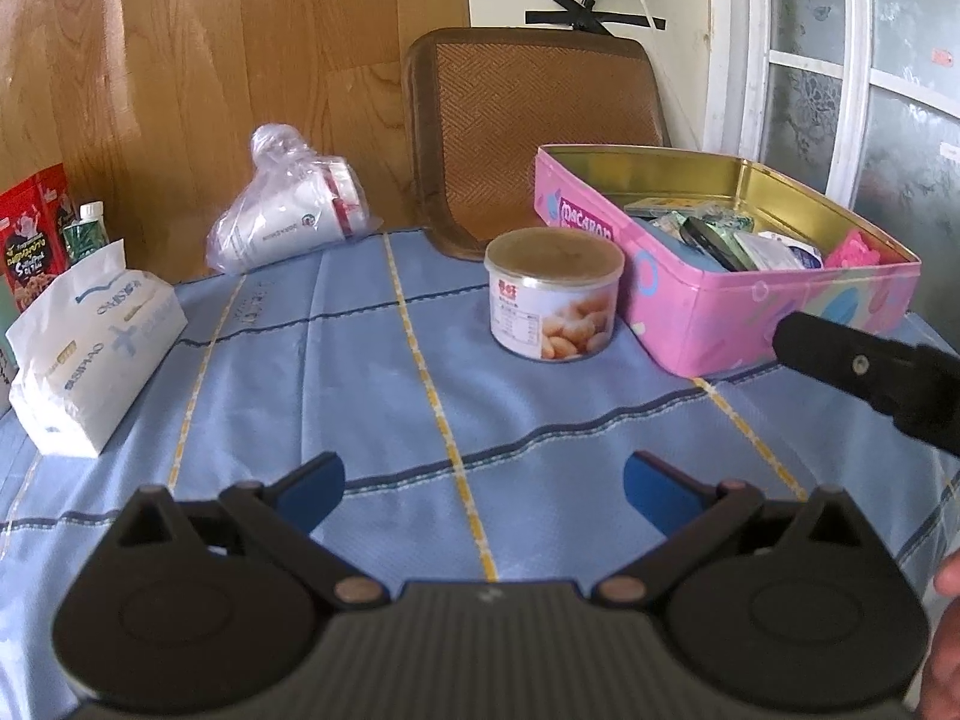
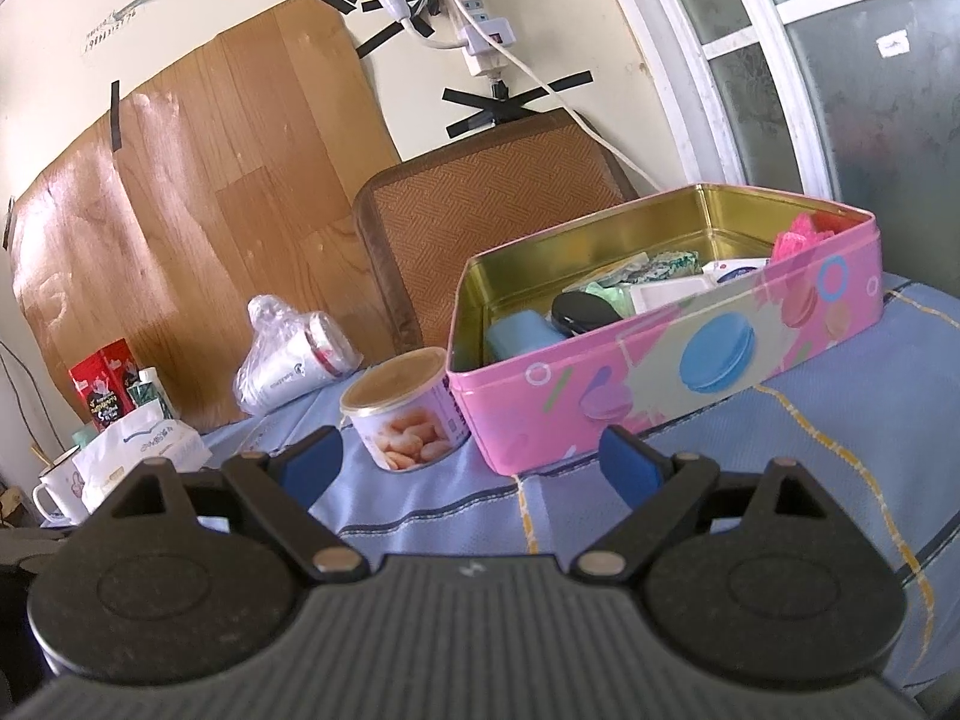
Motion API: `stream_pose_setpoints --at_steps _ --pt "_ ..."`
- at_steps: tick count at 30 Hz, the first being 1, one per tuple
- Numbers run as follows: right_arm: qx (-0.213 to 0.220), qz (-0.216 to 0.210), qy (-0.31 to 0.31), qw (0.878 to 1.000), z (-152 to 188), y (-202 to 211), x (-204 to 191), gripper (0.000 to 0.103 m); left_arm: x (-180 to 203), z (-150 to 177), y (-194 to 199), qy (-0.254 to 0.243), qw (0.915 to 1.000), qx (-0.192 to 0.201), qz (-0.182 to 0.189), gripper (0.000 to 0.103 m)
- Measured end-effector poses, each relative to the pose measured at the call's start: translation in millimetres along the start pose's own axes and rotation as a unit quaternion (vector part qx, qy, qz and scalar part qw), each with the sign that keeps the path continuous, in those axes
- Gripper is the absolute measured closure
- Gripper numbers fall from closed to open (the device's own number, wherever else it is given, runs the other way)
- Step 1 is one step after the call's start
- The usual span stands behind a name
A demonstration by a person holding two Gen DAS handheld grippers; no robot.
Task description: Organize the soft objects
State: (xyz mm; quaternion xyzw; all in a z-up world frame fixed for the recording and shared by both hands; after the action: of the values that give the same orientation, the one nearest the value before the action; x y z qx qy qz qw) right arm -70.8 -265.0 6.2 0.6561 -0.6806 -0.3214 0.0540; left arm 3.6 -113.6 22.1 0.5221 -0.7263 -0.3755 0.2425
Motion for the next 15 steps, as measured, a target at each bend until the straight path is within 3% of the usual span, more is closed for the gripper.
stream_pose_setpoints --at_steps 15 --pt "-0.001 -0.001 0.003 1.0 0.5 -2.4 -2.1 0.009 -6.1 -1.5 2.9 0.01 0.9996 0.01 -0.025 0.0"
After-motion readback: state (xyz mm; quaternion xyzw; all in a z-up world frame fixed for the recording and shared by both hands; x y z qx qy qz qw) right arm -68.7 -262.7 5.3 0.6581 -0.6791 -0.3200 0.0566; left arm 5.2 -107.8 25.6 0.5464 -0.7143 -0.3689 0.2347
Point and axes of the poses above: each gripper's, at about its wrist camera, not at the fingertips, and y roughly against the way its jaws point, x to its right, z to its underside, the point moved 2 cm from there along -y, roughly the way its jaws point, and after that the axes turned 15 degrees about -x, right-handed, at the moved point
